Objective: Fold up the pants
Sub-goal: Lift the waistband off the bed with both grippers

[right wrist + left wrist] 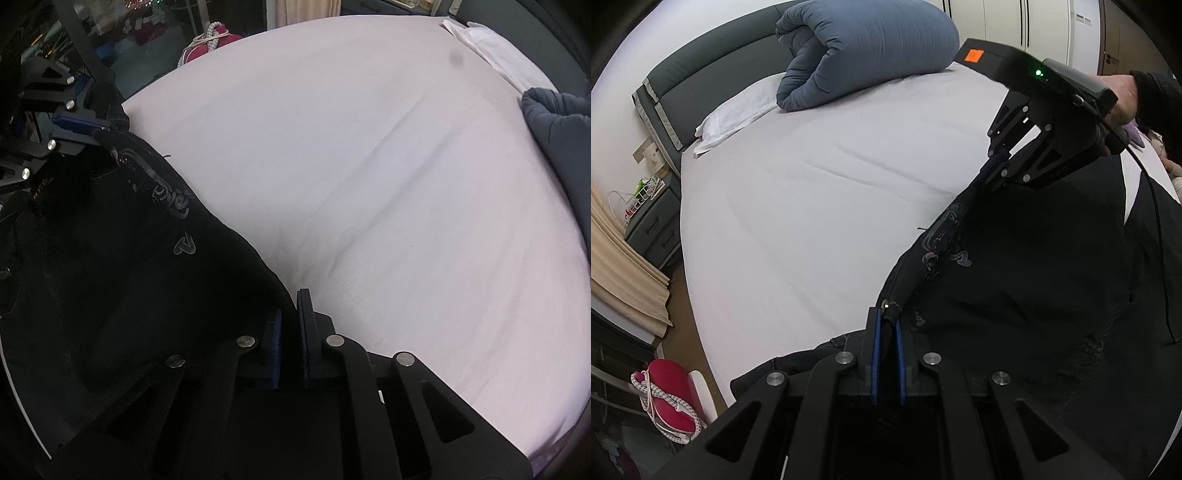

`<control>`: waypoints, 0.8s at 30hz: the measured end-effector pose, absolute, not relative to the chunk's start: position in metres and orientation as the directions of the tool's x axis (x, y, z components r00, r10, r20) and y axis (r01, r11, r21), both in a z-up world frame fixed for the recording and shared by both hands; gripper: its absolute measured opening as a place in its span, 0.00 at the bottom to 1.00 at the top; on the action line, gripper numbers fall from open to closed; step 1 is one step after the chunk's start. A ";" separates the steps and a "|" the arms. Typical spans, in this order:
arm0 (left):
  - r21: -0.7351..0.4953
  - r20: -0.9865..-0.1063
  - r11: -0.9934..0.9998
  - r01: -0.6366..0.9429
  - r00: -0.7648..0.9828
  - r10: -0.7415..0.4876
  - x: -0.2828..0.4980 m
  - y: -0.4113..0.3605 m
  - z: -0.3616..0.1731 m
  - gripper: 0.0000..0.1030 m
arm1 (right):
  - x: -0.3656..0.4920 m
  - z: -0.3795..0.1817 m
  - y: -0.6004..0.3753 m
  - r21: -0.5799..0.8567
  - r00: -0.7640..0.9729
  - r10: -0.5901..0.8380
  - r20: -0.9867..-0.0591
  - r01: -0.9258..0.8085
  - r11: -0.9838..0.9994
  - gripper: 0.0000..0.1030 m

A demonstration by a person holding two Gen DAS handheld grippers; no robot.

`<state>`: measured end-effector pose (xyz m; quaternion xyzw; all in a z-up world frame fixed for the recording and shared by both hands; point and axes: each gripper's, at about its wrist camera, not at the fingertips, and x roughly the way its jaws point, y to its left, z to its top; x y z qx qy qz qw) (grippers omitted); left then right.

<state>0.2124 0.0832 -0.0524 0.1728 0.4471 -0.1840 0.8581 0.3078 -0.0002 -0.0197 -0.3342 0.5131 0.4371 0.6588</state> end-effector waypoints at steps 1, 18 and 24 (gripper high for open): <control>0.132 -0.828 0.874 0.468 0.536 -0.162 0.212 0.082 -0.052 0.07 | 0.303 -0.021 -0.006 0.004 0.096 0.233 -0.968 -0.919 0.395 0.05; 0.128 -0.822 0.877 0.464 0.545 -0.168 0.200 0.074 -0.045 0.07 | 0.280 -0.007 -0.017 0.117 0.119 0.322 -0.939 -0.769 0.628 0.02; 0.126 -0.817 0.870 0.477 0.548 -0.182 0.187 0.072 -0.037 0.07 | 0.260 -0.013 -0.023 0.340 0.002 0.424 -0.906 -0.593 0.730 0.02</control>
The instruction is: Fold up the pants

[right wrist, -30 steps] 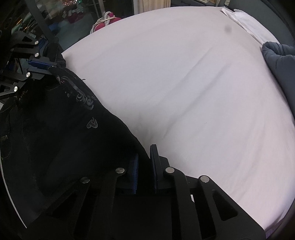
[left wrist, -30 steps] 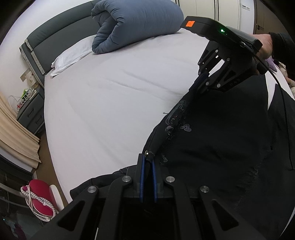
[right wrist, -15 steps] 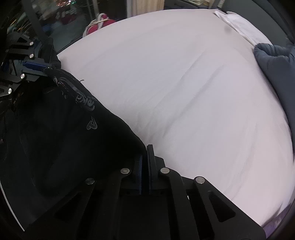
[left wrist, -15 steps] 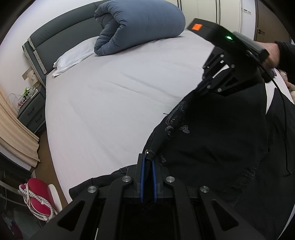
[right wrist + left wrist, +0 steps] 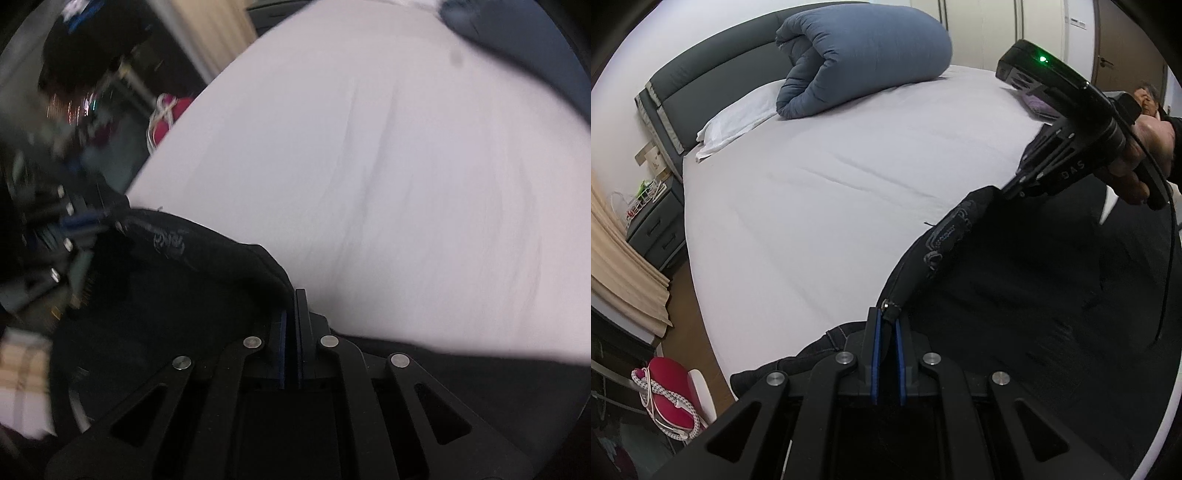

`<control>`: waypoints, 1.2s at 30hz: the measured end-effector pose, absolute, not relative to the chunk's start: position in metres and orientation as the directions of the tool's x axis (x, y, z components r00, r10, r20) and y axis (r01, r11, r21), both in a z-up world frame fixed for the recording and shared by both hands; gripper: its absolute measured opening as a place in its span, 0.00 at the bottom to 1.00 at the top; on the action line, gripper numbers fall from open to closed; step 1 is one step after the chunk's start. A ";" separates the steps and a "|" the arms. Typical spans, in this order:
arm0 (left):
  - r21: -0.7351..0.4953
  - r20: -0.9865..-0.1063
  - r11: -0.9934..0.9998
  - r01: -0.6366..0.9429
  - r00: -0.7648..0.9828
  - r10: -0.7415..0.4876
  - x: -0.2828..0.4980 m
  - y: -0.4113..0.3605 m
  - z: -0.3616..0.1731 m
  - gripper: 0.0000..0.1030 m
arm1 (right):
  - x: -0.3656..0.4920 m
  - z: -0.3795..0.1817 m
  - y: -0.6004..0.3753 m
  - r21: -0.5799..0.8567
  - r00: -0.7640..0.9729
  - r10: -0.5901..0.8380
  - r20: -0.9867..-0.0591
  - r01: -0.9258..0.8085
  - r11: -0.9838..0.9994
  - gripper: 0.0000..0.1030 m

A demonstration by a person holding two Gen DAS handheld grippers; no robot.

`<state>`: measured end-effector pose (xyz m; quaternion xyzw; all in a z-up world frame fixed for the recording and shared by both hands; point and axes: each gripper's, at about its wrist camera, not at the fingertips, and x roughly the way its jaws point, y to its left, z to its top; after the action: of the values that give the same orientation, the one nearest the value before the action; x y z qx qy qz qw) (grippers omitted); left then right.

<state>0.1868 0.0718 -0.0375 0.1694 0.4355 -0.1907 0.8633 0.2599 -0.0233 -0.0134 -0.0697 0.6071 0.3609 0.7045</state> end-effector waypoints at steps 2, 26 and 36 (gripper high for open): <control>0.131 -0.818 0.859 0.495 0.544 -0.189 0.176 0.068 -0.035 0.07 | 0.243 -0.014 -0.025 0.362 -0.024 0.435 -0.900 -0.596 0.717 0.02; 0.115 -0.906 0.600 0.791 0.331 -0.263 0.031 0.000 -0.071 0.03 | -0.084 -0.060 -0.032 -0.512 0.560 -0.065 -0.826 -0.794 -0.328 0.02; 0.155 -0.914 0.589 0.793 0.342 -0.220 0.022 0.005 -0.081 0.02 | -0.128 -0.066 -0.088 -0.594 0.713 0.012 -0.701 -0.575 -0.563 0.02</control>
<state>0.0225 0.0046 -0.0805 0.3070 0.4668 -0.3337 0.7593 -0.1276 -0.0877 -0.0661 -0.8171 0.1721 0.3375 0.4346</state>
